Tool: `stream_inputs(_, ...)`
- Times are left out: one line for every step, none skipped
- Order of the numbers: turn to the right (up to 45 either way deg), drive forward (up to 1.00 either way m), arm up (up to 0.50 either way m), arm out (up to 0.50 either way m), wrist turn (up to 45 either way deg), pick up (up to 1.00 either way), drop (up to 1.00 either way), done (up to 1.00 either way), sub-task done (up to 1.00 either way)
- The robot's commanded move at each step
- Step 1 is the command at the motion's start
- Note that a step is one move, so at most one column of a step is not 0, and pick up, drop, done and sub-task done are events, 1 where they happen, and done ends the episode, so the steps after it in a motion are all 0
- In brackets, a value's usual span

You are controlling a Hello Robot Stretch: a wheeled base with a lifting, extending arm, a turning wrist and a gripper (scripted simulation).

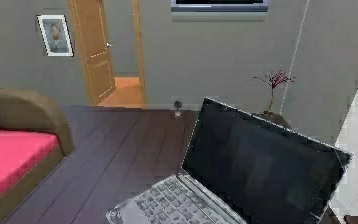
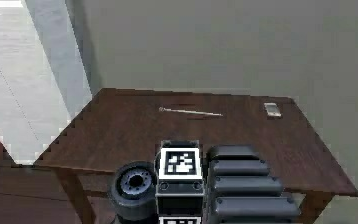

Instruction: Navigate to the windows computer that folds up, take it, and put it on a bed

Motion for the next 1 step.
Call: stream_inputs(-15.0, 0.0, 0.0, 0.0, 0.0, 0.0, 0.0, 0.0, 0.0)
